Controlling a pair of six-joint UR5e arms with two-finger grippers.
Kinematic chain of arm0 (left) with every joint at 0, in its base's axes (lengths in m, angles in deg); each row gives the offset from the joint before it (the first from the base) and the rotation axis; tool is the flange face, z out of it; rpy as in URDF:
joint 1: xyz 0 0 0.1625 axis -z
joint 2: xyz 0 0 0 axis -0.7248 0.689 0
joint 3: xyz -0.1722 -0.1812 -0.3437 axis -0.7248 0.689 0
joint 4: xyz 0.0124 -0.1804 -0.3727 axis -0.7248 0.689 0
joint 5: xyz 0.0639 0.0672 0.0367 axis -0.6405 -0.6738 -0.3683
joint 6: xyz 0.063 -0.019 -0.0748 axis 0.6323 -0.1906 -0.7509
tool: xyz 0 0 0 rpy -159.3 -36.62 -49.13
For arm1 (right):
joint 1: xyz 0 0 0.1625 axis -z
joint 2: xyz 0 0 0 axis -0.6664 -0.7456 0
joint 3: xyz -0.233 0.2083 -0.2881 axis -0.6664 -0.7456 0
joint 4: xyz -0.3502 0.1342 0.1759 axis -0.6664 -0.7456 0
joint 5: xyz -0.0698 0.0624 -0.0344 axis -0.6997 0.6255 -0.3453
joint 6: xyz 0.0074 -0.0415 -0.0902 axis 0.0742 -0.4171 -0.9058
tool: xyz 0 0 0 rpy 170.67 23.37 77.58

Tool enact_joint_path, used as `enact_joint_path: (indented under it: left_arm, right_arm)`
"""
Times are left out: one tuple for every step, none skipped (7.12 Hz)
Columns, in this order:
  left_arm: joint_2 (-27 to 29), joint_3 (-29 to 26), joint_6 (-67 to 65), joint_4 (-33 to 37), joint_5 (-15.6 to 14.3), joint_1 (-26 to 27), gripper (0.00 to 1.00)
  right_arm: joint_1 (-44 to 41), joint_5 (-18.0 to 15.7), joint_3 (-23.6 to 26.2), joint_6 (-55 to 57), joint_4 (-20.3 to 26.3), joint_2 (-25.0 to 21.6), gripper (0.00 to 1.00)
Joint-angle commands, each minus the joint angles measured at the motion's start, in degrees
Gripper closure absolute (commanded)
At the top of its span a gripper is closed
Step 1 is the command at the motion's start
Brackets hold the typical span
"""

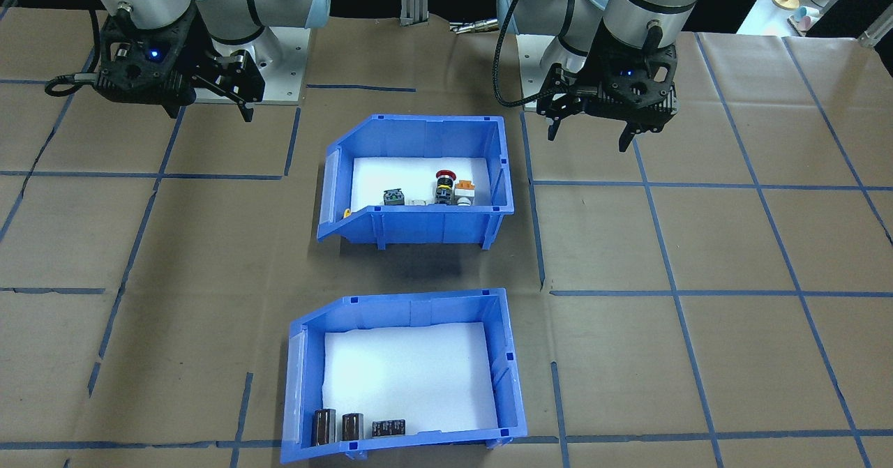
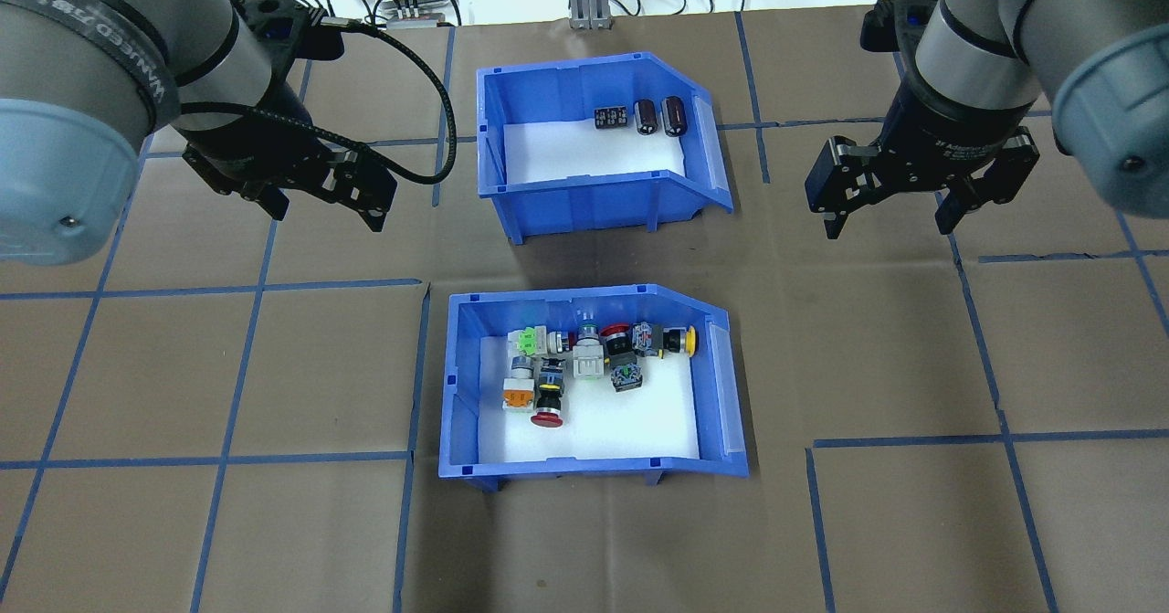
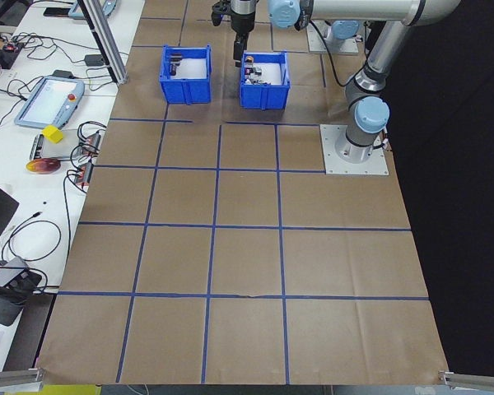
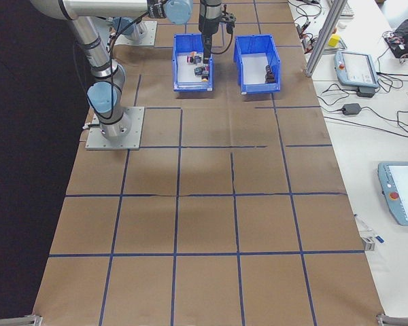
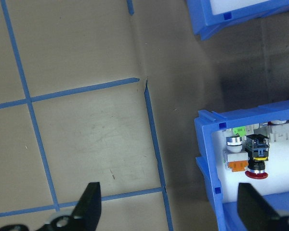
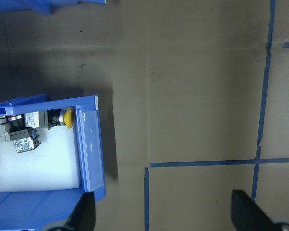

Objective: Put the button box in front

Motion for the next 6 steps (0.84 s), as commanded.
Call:
enact_joint_path:
  left_arm:
    - [0.1,0.0,0.0,0.0,0.0,0.0,0.01]
    - [-0.1,0.0,0.0,0.1,0.0,0.0,0.01]
    - [-0.1,0.0,0.0,0.0,0.0,0.1,0.01]
    - [0.2,0.0,-0.3,0.0,0.0,0.0,0.01]
    - [0.1,-0.1,-0.2,0.2,-0.3,0.0,0.01]
    - [-0.1,-0.3,-0.5,0.1,-0.2,0.0,0.01]
  right_arm:
    - [1.2,0.1,0.0,-0.2,0.0,-0.1,0.00]
    - [1.3,0.1,-0.1,-0.2,0.0,-0.1,0.00]
    - [1.3,0.1,-0.1,-0.4,0.0,-0.1,0.00]
    - [1.2,-0.1,-0.1,-0.6,0.0,-0.1,0.00]
    - [1.2,-0.4,-0.1,-2.1,-0.2,0.0,0.00]
    - [1.2,-0.5,-0.5,-6.9,-1.1,0.3,0.00]
